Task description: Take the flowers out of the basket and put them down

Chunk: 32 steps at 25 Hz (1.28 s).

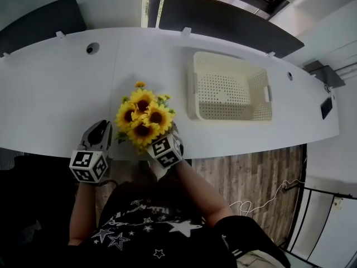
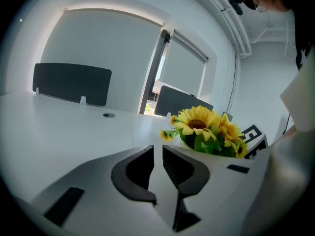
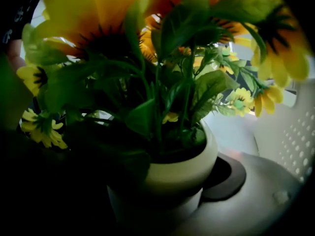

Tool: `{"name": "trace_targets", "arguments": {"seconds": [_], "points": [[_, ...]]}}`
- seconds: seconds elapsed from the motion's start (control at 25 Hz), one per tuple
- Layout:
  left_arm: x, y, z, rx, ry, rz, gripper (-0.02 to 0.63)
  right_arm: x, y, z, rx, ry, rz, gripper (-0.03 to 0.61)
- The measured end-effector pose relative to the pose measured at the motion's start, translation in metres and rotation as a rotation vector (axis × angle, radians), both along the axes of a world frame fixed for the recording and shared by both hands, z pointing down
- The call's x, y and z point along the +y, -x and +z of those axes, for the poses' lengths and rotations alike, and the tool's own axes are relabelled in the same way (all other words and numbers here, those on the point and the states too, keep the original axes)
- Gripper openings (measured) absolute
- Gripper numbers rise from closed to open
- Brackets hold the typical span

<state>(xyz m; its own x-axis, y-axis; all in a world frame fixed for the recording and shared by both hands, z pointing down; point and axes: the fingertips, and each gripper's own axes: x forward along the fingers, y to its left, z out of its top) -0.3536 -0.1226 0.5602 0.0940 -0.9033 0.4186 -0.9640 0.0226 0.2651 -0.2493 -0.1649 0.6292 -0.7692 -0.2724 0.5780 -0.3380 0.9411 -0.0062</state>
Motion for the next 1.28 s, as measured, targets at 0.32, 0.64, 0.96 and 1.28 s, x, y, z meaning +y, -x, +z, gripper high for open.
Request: {"name": "trace_targets", "arguments": {"seconds": [0.32,0.64,0.96,1.28], "points": [[0.013,-0.003,-0.003,0.000,-0.012,-0.009,0.060,0.001,-0.012,0.001,0.058,-0.022,0.052,0.526],[0.018,-0.011,-0.008,0.024,-0.022,0.004,0.060,0.013,-0.020,-0.001,0.051,0.037,0.039,0.526],[0.017,-0.023,-0.017,0.011,-0.060,0.000,0.060,0.022,-0.046,-0.001,0.061,0.050,0.051,0.526],[0.040,-0.037,-0.048,-0.006,-0.088,-0.097,0.060,0.036,-0.080,-0.025,-0.034,0.080,0.045,0.525]]}}
